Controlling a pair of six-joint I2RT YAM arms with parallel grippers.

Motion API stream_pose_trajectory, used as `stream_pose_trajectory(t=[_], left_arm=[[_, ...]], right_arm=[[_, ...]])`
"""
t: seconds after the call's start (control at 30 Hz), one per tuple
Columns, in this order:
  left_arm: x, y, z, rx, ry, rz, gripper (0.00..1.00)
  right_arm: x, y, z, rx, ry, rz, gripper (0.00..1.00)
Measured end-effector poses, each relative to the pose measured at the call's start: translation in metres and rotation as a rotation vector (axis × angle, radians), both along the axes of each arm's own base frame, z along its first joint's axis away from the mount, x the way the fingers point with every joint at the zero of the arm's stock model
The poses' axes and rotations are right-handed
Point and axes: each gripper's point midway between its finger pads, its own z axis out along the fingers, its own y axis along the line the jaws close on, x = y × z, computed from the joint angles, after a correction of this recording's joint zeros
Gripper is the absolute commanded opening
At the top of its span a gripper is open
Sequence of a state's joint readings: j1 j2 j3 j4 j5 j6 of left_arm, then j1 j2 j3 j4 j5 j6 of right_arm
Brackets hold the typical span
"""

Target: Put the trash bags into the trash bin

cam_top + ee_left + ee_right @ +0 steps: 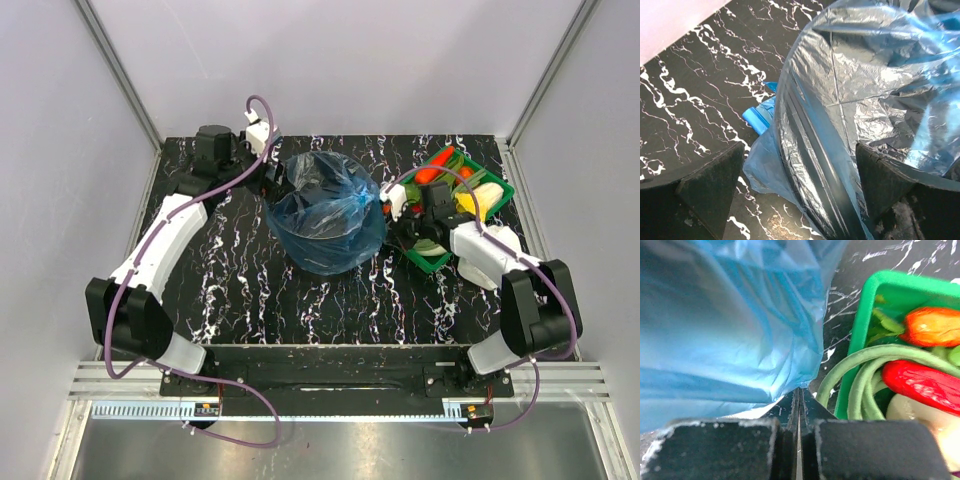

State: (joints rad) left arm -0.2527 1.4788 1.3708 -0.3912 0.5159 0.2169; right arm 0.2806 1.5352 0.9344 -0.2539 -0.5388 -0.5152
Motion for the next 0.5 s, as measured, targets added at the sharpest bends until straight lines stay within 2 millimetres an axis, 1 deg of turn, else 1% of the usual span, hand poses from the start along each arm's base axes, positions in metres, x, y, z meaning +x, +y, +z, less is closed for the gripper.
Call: stream_pose_trajectory(t=[0.1, 0.2, 0.27, 0.37, 0.43, 0.5], left_arm=[[0.003, -0.001, 0.015, -0.023, -0.009, -0.004, 0.99], [0.005, -0.002, 0.038, -0.055, -0.042, -0.011, 0.99], [0.004, -0.002, 0.049, -0.076, -0.054, -0.021, 0.99], [0.001, 0.005, 0.056, -0.112, -0.046, -0.029, 0.99], [0.0, 0.017, 0.061, -0.137, -0.05, -0.04, 0.99], [-0.003, 0.036, 0.061, -0.14, -0.064, -0.056, 0.99]], right_arm=[[0.005, 0.001, 0.024, 0.01, -0.038, 0.0, 0.0], [0.007, 0.002, 0.047, 0.02, -0.071, 0.0, 0.0], [0.008, 0.002, 0.059, 0.026, -0.09, 0.0, 0.0], [0.007, 0.002, 0.068, 0.028, -0.099, 0.0, 0.0], [0.005, 0.001, 0.068, 0.026, -0.093, -0.001, 0.0], [0.004, 0.001, 0.068, 0.023, -0.086, -0.002, 0.0]])
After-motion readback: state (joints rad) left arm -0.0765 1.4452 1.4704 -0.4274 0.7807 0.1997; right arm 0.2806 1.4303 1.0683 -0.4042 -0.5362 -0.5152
